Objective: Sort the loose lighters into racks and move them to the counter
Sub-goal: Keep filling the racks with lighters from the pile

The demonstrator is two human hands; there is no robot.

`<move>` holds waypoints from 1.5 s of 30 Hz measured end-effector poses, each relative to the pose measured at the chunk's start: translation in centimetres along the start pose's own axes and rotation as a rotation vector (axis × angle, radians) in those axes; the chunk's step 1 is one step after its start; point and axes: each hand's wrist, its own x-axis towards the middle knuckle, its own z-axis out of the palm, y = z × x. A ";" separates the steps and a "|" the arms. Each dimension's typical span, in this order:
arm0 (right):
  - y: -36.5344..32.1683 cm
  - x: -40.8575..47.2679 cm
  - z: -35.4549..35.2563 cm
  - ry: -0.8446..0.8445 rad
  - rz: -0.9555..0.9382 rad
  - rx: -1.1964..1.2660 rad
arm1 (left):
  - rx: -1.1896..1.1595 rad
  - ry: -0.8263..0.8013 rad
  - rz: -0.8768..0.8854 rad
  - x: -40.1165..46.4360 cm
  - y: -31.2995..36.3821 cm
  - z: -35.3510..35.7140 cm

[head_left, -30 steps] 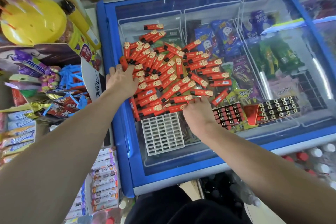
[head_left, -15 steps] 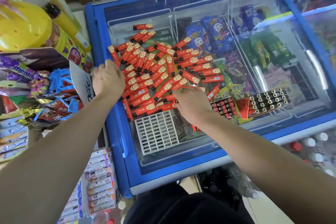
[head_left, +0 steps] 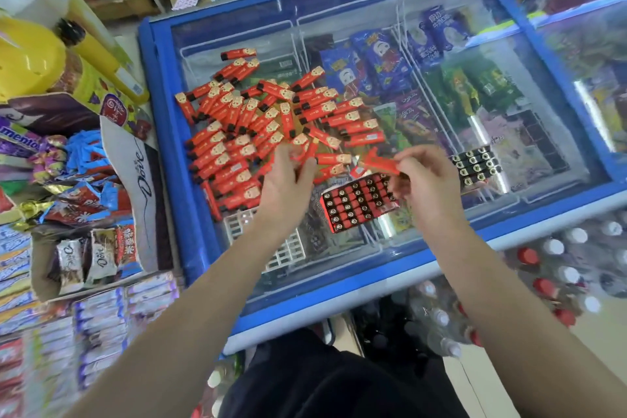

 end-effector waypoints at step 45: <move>5.4 -2.9 -2.9 -0.205 0.256 0.087 | -0.142 -0.120 -0.144 -4.3 3.7 7.7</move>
